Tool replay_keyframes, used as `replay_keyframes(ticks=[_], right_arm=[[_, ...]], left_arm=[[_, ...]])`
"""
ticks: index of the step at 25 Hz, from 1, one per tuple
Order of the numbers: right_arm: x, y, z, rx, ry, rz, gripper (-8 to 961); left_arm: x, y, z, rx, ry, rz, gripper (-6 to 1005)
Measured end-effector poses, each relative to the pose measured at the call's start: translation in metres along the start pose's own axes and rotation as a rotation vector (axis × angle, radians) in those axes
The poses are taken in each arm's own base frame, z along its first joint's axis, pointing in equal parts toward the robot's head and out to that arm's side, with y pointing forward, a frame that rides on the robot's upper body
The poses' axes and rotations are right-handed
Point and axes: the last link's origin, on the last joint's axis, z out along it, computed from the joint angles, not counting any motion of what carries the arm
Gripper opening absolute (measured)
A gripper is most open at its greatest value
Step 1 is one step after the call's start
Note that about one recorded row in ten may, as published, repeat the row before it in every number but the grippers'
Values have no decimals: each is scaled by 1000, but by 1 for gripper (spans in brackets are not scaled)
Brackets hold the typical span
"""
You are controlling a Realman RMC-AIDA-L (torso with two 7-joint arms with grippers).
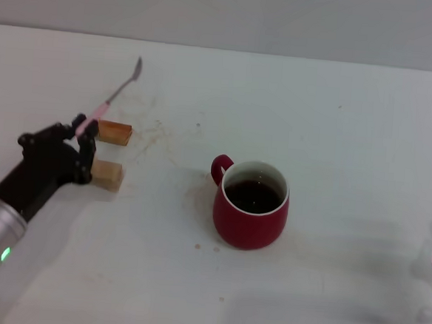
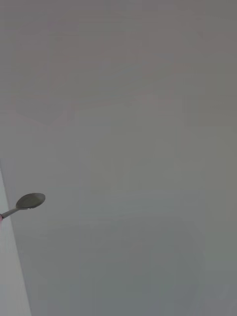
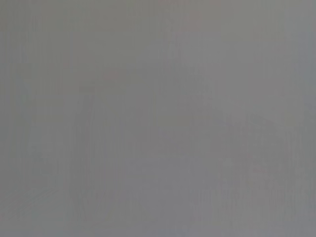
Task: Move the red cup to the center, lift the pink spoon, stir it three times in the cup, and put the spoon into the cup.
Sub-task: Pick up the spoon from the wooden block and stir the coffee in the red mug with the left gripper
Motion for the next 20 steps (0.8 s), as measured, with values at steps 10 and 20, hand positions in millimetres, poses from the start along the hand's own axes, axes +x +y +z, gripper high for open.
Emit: replay_keyframes(ticks=[10, 20], right_arm=[[0, -1, -1, 3, 1, 0, 1], [0, 0, 0, 4, 2, 4, 1]], left_arm=[[43, -40, 42, 44, -41, 84, 138], [94, -47, 60, 68, -116, 152, 138]])
